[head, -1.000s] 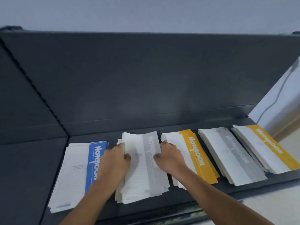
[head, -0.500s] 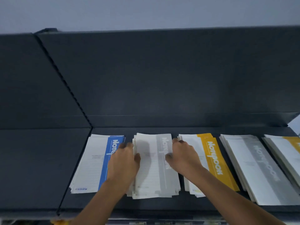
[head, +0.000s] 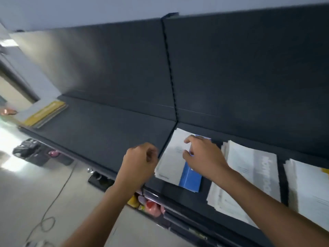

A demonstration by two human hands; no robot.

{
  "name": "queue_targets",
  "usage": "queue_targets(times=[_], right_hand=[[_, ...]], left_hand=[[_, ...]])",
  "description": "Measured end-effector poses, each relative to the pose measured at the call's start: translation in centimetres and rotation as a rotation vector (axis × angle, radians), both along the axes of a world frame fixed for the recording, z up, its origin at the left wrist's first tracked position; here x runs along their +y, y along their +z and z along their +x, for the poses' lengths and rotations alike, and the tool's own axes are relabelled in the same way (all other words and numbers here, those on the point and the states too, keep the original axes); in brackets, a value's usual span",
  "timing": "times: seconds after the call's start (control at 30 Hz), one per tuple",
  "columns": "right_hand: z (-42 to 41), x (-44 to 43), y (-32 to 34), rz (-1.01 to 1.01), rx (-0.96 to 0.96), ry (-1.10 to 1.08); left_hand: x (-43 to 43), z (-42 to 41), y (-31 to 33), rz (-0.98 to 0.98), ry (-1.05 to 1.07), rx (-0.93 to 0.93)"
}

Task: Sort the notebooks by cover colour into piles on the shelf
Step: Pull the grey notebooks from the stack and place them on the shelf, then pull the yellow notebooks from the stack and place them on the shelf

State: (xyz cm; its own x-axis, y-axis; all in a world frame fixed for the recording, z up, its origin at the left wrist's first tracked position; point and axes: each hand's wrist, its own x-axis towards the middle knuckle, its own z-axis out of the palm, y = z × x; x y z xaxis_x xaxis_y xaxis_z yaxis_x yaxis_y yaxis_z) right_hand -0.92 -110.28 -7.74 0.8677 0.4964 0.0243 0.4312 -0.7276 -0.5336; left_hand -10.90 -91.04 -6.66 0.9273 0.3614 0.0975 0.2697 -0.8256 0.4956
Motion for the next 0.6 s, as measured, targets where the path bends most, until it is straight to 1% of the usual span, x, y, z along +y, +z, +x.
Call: queue_targets(times=[0.1, 0.2, 0.37, 0.6], right_hand=[[-1.2, 5.6, 0.5, 0.037, -0.010, 0.179], [-2.3, 10.4, 1.0, 0.032, -0.031, 0.313], [-4.3, 19.0, 1.9, 0.009, -0.056, 0.438], [-7.8, 34.5, 2.8, 0.003, -0.088, 0.545]], left_hand=[[4.2, -3.0, 1.0, 0.014, 0.116, 0.034], [8.3, -5.9, 1.5, 0.016, 0.221, 0.034], [15.7, -9.8, 1.5, -0.007, 0.351, 0.002], [29.2, -14.7, 1.1, -0.032, 0.448, -0.019]])
